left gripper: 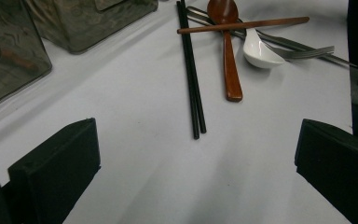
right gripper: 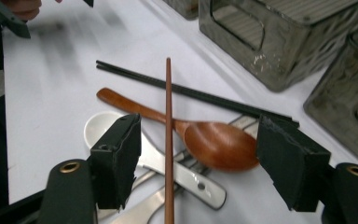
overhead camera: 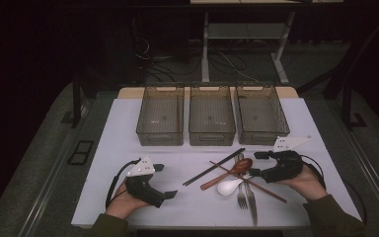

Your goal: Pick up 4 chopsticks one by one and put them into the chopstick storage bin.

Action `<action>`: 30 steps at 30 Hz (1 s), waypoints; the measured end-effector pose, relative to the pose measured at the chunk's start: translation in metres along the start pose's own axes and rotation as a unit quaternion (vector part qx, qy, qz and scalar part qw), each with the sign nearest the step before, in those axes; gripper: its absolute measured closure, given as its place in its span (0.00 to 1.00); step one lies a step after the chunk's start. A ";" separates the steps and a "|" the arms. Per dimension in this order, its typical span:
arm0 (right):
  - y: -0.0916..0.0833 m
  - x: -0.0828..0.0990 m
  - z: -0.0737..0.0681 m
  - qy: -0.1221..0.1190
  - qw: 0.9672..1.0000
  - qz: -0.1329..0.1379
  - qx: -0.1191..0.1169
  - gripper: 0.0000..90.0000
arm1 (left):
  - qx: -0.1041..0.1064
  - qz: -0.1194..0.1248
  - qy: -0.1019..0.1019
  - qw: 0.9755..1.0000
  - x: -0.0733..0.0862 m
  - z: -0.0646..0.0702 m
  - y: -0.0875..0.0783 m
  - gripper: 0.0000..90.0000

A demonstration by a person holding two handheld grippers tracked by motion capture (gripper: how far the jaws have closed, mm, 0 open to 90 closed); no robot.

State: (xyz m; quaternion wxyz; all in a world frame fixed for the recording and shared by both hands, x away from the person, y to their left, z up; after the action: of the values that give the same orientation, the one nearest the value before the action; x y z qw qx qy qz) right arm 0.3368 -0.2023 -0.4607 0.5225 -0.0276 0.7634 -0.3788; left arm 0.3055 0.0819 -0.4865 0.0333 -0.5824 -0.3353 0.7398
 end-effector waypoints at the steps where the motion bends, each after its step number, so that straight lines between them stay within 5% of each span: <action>1: -0.001 0.002 0.000 0.001 1.000 0.000 0.000 0.36 | -0.001 0.000 -0.001 1.000 0.000 0.000 0.000 0.00; 15: -0.010 0.052 -0.007 0.019 0.999 -0.041 0.012 0.47 | 0.000 -0.007 -0.002 1.000 0.003 0.001 0.004 0.00; 30: 0.001 0.063 -0.011 -0.003 0.996 -0.084 0.012 0.67 | 0.005 -0.009 0.000 1.000 0.004 0.003 0.005 0.00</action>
State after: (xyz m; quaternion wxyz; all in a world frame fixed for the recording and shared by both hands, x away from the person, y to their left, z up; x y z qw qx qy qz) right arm 0.2990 -0.2233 -0.5084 0.4917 -0.0864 0.7522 -0.4301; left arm 0.3038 0.0780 -0.4922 0.0430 -0.5788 -0.3371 0.7413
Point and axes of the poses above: each handheld gripper's, and its own axes: y roughly forward along the jaws, x roughly out of its underside, z roughly to its right, the point moved 10 cm from there along y, roughly forward along the jaws, and after that the axes turned 2 degrees about y, right-handed, at the moved point
